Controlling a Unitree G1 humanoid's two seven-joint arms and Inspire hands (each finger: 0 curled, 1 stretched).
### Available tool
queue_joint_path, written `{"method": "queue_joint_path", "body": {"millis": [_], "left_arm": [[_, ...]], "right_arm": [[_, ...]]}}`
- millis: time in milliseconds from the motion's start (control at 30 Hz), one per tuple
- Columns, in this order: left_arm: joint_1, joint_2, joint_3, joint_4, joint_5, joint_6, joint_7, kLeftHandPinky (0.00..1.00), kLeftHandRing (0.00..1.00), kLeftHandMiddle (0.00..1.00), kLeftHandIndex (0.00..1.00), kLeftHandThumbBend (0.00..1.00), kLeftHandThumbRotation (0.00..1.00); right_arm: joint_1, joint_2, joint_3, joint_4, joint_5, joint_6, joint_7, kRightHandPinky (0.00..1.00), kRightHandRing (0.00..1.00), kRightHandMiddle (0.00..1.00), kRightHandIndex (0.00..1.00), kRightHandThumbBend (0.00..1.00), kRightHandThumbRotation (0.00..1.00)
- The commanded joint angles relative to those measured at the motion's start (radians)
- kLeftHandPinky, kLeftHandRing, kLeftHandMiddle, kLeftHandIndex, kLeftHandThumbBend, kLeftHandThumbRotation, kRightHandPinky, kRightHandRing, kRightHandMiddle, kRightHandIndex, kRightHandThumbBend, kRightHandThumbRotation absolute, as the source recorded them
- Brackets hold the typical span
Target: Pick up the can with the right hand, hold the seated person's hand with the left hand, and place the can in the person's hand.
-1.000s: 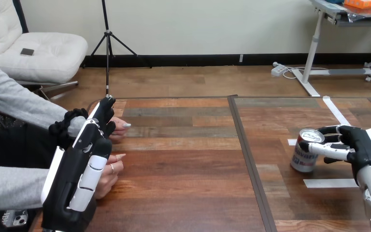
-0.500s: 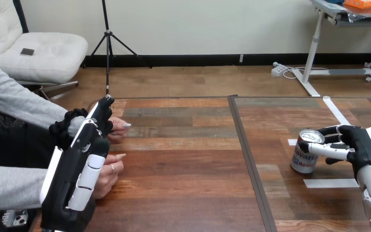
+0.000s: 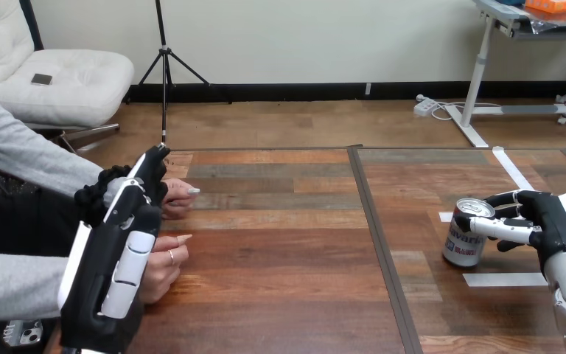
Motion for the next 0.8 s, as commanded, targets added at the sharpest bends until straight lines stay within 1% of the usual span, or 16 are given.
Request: {"method": "queue_joint_path", "body": {"millis": [0,133,367,767], "left_arm": [[-0.037,-0.003,0.011,-0.047,-0.018,-0.012,-0.005,1.00,1.00,1.00,0.92,0.65,0.87],[-0.035,-0.002,0.013,-0.050,-0.013,-0.008,-0.001,1.00,1.00,1.00,0.93,0.64,0.86],[-0.024,-0.008,0.013,-0.068,0.000,0.009,0.021,1.00,1.00,1.00,0.93,0.65,0.86],[-0.022,-0.009,0.009,-0.072,-0.010,0.013,0.021,1.00,1.00,1.00,0.93,0.63,0.86]], "right_arm": [[-0.079,-0.003,0.002,-0.006,0.000,-0.048,-0.007,0.38,0.43,0.48,0.49,0.70,0.00],[-0.077,-0.001,-0.005,-0.007,0.009,-0.057,0.001,0.38,0.43,0.48,0.49,0.69,0.00],[-0.079,-0.001,-0.006,-0.002,0.009,-0.058,-0.004,0.38,0.43,0.47,0.49,0.70,0.00],[-0.078,-0.001,-0.003,-0.003,0.005,-0.066,-0.017,0.38,0.42,0.47,0.49,0.70,0.00]]}}
